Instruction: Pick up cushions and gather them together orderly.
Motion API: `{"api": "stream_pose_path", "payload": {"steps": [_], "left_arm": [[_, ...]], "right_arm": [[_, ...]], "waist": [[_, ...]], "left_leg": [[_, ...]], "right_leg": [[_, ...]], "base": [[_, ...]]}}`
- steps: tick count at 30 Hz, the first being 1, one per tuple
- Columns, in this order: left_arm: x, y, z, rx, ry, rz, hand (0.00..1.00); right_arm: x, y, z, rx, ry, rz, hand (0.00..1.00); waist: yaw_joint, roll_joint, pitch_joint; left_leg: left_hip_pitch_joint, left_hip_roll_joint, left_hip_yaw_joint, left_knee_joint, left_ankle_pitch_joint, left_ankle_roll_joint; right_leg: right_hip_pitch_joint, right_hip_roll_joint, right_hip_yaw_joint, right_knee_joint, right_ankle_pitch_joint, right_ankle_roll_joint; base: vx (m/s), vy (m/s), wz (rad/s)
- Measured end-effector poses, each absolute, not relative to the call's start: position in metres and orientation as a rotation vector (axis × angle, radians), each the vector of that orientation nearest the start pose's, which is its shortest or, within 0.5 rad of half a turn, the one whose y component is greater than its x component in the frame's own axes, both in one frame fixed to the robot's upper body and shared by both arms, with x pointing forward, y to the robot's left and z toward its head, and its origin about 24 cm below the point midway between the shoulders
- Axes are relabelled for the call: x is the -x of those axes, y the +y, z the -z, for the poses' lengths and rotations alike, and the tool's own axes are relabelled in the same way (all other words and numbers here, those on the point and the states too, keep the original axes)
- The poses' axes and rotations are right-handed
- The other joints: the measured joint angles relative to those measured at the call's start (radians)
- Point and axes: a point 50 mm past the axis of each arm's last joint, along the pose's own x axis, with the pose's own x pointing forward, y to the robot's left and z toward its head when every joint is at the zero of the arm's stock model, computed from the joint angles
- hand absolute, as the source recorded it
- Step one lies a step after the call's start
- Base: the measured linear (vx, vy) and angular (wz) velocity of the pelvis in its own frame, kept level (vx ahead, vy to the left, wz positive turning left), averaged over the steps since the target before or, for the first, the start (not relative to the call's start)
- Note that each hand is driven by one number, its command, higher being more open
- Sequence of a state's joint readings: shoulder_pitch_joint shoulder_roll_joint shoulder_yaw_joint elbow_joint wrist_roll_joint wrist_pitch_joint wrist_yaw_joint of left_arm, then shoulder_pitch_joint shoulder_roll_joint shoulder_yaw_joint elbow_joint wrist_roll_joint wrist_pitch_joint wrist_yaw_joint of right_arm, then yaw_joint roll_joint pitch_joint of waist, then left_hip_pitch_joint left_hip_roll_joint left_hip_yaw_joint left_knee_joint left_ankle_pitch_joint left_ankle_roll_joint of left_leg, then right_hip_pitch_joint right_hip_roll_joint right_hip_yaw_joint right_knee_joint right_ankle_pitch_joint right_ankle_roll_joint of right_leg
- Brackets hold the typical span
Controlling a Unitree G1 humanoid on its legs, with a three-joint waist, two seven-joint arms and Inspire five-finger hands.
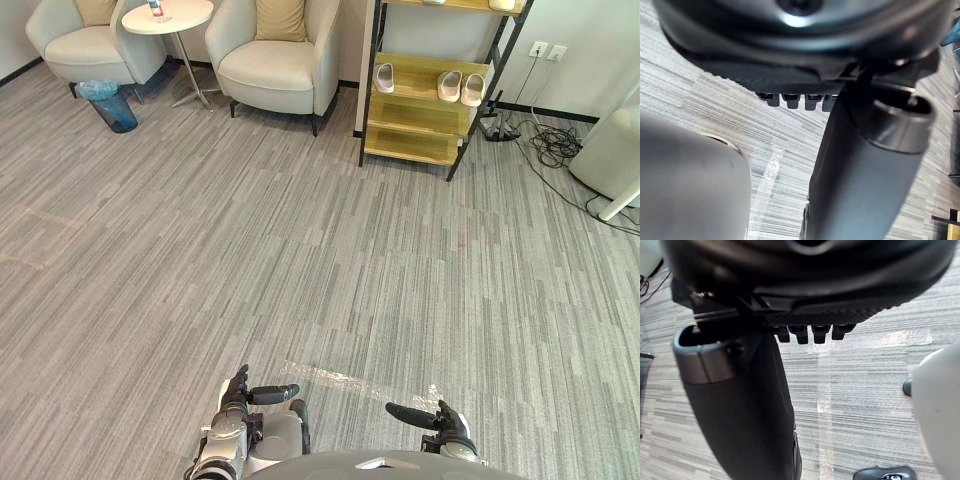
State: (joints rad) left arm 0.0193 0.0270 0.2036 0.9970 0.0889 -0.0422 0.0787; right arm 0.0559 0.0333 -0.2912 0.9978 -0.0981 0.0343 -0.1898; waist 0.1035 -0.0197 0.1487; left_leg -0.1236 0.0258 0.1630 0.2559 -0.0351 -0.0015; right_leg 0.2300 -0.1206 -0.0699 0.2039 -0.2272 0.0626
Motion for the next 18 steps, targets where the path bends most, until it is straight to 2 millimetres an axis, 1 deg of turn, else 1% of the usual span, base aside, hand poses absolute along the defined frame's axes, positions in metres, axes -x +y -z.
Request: {"api": "stream_pose_path", "payload": {"steps": [2,3,4,5,6,7,8,9,10,12,13,14,15,18], "left_arm": [[-0.127,0.189,0.151,-0.038,0.990,-0.230,1.00],[-0.124,0.188,0.152,-0.036,0.997,-0.230,1.00],[-0.124,0.188,0.152,-0.036,0.996,-0.231,1.00],[-0.124,0.186,0.152,-0.034,0.998,-0.227,1.00],[-0.120,0.188,0.154,-0.041,1.017,-0.227,1.00],[-0.120,0.190,0.154,-0.049,1.019,-0.225,1.00],[-0.120,0.191,0.154,-0.064,1.020,-0.217,1.00],[-0.121,0.194,0.154,-0.076,1.020,-0.210,1.00],[-0.119,0.194,0.155,-0.072,1.035,-0.215,1.00],[-0.117,0.186,0.157,-0.054,1.046,-0.209,1.00],[-0.115,0.184,0.158,-0.048,1.052,-0.205,1.00],[-0.115,0.184,0.158,-0.048,1.052,-0.205,1.00],[-0.114,0.181,0.159,-0.043,1.060,-0.202,1.00],[-0.113,0.183,0.159,-0.050,1.065,-0.197,1.00]], "right_arm": [[-0.104,-0.188,0.159,0.024,1.105,0.379,1.00],[-0.104,-0.191,0.159,0.039,1.105,0.376,1.00],[-0.103,-0.192,0.159,0.041,1.106,0.378,1.00],[-0.103,-0.193,0.159,0.044,1.108,0.377,1.00],[-0.098,-0.194,0.160,0.045,1.122,0.378,1.00],[-0.096,-0.193,0.161,0.041,1.131,0.378,1.00],[-0.095,-0.194,0.161,0.042,1.132,0.381,1.00],[-0.093,-0.195,0.161,0.045,1.134,0.386,1.00],[-0.091,-0.197,0.162,0.028,1.141,0.407,1.00],[-0.087,-0.203,0.163,0.032,1.152,0.424,1.00],[-0.087,-0.205,0.162,0.032,1.151,0.433,1.00],[-0.087,-0.206,0.162,0.032,1.151,0.433,1.00],[-0.087,-0.207,0.162,0.033,1.154,0.434,1.00],[-0.085,-0.202,0.164,0.024,1.164,0.428,1.00]], "waist": [[0.000,0.006,-0.003],[0.000,0.011,-0.006],[-0.001,0.015,-0.005],[-0.004,0.013,-0.003],[-0.008,0.008,-0.010],[-0.008,0.000,-0.014],[-0.010,-0.006,-0.018],[-0.016,-0.022,-0.021],[-0.029,-0.024,-0.032],[-0.024,0.003,-0.044],[-0.022,0.020,-0.049],[-0.022,0.020,-0.049],[-0.022,0.029,-0.049],[-0.022,0.018,-0.047]], "left_leg": [[0.044,0.000,0.019,-0.037,-0.010,0.003],[0.093,-0.001,0.019,-0.082,-0.016,0.010],[0.113,-0.001,0.019,-0.100,-0.018,0.014],[0.138,-0.001,0.019,-0.122,-0.021,0.017],[0.159,-0.001,0.015,-0.137,-0.023,0.014],[0.165,0.000,0.014,-0.143,-0.024,0.012],[0.161,-0.002,0.010,-0.146,-0.023,0.005],[0.159,-0.018,-0.012,-0.146,-0.020,-0.008],[0.165,-0.027,-0.044,-0.152,-0.013,-0.019],[0.163,-0.017,-0.064,-0.186,0.006,-0.032],[0.164,-0.009,-0.068,-0.200,0.011,-0.038],[0.164,-0.009,-0.068,-0.200,0.011,-0.038],[0.181,0.002,-0.083,-0.211,0.011,-0.038],[0.213,0.015,-0.110,-0.230,0.010,-0.040]], "right_leg": [[-0.038,-0.006,0.024,0.101,0.000,0.000],[-0.101,-0.013,0.027,0.262,0.002,0.005],[-0.128,-0.016,0.024,0.329,0.005,0.013],[-0.169,-0.027,0.022,0.423,-0.007,0.017],[-0.207,-0.030,0.013,0.435,-0.059,-0.006],[-0.232,-0.031,0.014,0.418,-0.070,-0.007],[-0.251,-0.025,0.019,0.358,-0.070,-0.003],[-0.265,-0.020,0.035,0.215,-0.024,0.003],[-0.249,-0.019,0.029,0.172,-0.028,0.025],[-0.242,-0.001,0.012,0.137,-0.026,0.021],[-0.236,0.010,0.008,0.116,-0.020,0.014],[-0.236,0.010,0.008,0.115,-0.020,0.014],[-0.206,0.028,0.005,0.078,-0.007,0.007],[-0.160,0.048,0.006,0.028,0.012,0.000]], "base": [[0.11,0.102,-0.41],[0.08,0.081,-0.35],[0.09,0.075,-0.27],[0.06,0.035,-0.05],[0.06,0.015,0.04],[0.03,-0.028,0.12],[0.04,-0.088,0.26],[0.06,-0.130,0.56],[0.15,-0.156,0.63],[0.18,-0.169,0.36],[0.12,-0.145,0.09],[0.14,-0.148,-0.02],[0.12,-0.116,-0.07],[0.10,-0.081,-0.08]]}}
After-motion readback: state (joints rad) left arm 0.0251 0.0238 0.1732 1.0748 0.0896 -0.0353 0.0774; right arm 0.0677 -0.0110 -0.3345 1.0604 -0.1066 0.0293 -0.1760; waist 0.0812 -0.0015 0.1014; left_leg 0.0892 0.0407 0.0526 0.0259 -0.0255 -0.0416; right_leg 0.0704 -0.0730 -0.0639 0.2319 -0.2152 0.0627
